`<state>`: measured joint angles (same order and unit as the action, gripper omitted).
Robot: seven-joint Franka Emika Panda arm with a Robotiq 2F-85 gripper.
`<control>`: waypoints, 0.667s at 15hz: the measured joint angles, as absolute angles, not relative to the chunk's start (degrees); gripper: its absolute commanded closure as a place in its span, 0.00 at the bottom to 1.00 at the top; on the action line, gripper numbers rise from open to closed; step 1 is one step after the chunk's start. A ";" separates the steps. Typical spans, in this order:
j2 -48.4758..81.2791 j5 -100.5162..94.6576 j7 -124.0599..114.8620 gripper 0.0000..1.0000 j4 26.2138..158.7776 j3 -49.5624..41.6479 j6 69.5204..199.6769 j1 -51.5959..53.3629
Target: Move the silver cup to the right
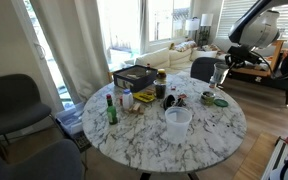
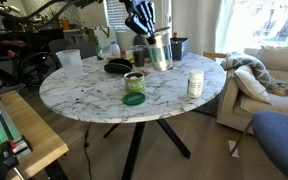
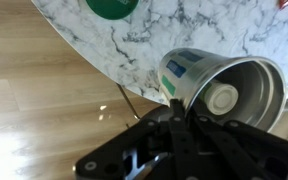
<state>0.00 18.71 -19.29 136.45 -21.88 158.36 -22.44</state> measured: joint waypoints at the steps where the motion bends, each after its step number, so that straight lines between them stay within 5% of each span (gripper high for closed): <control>1: 1.68 18.51 -20.24 0.99 136.07 -21.90 158.42 -22.47; 10: 12.16 18.08 -24.15 0.99 130.08 -23.77 154.82 -23.18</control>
